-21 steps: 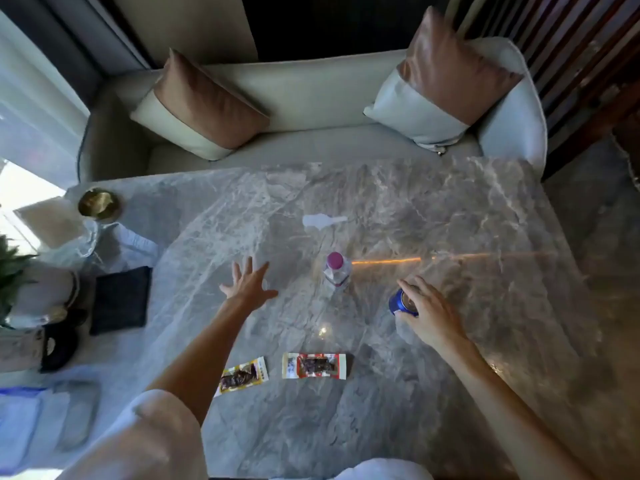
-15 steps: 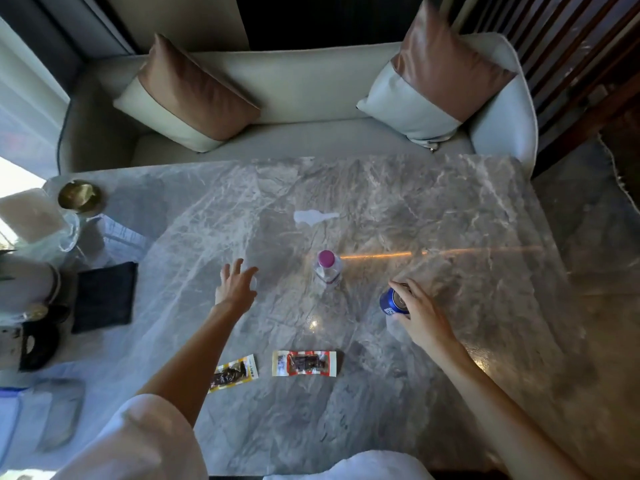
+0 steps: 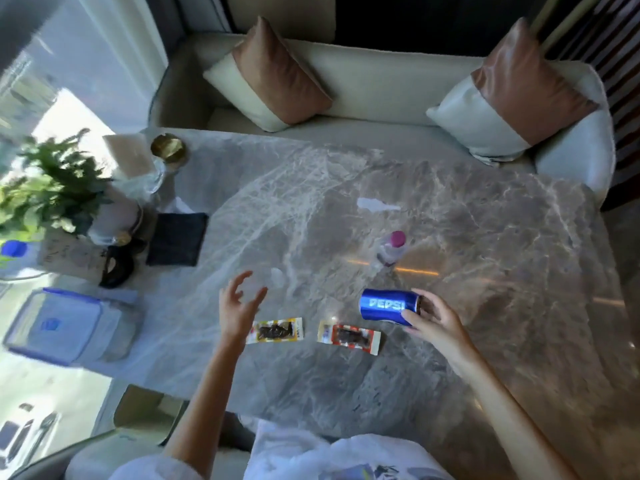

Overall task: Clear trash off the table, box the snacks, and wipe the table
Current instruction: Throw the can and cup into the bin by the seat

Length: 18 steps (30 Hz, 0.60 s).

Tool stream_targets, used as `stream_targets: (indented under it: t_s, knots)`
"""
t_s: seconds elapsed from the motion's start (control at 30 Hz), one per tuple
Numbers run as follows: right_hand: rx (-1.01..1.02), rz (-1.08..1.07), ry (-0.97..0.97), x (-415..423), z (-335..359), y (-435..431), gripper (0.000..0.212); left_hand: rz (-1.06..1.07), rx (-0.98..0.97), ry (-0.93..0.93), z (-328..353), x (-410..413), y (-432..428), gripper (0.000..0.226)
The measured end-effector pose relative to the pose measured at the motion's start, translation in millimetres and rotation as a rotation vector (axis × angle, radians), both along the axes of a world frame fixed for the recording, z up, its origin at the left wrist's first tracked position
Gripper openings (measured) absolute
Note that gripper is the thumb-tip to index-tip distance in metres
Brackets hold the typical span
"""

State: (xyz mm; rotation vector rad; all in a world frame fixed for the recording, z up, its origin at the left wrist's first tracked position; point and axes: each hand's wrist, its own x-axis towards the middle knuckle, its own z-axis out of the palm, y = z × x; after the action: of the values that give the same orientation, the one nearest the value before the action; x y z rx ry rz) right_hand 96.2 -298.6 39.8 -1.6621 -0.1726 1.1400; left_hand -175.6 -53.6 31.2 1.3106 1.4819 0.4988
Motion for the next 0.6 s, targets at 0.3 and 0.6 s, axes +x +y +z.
stream_targets:
  t_s: [0.3, 0.6]
  knots:
    - [0.107, 0.196, 0.251, -198, 49, 118, 0.046, 0.549, -0.33, -0.525, 27, -238, -45, 0.04]
    - [0.112, 0.629, 0.368, -436, 50, 217, 0.046, 0.941, -0.256, -0.776, 62, -463, -89, 0.03]
